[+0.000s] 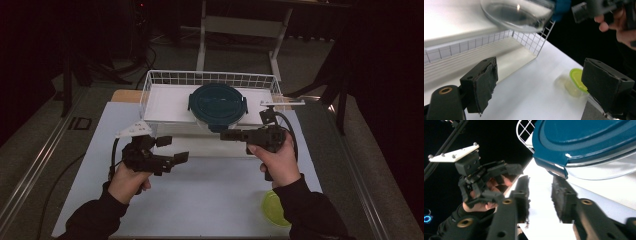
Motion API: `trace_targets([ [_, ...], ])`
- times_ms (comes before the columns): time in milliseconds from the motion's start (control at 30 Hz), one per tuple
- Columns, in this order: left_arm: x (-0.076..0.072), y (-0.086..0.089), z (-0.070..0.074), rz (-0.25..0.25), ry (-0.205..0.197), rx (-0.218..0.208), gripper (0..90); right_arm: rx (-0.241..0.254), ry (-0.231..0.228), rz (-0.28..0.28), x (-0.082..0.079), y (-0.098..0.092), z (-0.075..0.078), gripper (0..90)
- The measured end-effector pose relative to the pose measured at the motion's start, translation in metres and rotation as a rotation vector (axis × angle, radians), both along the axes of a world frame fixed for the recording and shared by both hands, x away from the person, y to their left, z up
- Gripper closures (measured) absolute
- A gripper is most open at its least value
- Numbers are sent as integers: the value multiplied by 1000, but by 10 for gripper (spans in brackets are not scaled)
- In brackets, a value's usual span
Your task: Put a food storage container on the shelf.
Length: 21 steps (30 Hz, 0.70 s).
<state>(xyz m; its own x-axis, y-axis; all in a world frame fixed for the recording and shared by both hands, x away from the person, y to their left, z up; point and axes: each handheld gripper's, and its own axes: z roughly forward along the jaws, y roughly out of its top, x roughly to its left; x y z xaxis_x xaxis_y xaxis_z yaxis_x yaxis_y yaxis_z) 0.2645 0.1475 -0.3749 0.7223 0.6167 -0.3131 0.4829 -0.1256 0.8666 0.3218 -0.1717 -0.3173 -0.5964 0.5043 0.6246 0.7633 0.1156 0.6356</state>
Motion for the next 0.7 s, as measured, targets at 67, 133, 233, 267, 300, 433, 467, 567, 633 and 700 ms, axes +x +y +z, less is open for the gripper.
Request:
trace_targets([
  [67, -5, -2, -8, -5, -8, 17, 112, -7, -2, 3, 0, 2, -3, 759],
  [133, -10, -3, -16, 0, -17, 23, 108, -25, -11, 3, 0, 4, -5, 814],
  [233, -16, -5, -30, 1, -17, 29, 88, -50, -22, 3, 2, 8, -8, 872],
  [267, -18, -5, -35, 6, -17, 27, 88, -55, -21, -5, 2, 9, -8, 889],
  [300, -20, -6, -39, 7, -15, 29, 88, -55, -19, -8, 3, 9, -9, 892],
  [433, -24, -5, -53, 18, -5, 2, 87, -55, -17, -18, 8, 11, -9, 897],
  [467, -25, -5, -55, 22, -6, -4, 87, -62, -21, -23, 9, 12, -9, 896],
  [567, -27, -7, -63, 25, -7, 7, 88, -65, -16, -34, 13, 13, -11, 897],
  [633, -27, -8, -67, 30, -13, 17, 88, -59, -14, -40, 16, 13, -11, 897],
  [700, -27, -9, -70, 32, -24, 32, 88, -57, -15, -43, 18, 14, -11, 897],
])
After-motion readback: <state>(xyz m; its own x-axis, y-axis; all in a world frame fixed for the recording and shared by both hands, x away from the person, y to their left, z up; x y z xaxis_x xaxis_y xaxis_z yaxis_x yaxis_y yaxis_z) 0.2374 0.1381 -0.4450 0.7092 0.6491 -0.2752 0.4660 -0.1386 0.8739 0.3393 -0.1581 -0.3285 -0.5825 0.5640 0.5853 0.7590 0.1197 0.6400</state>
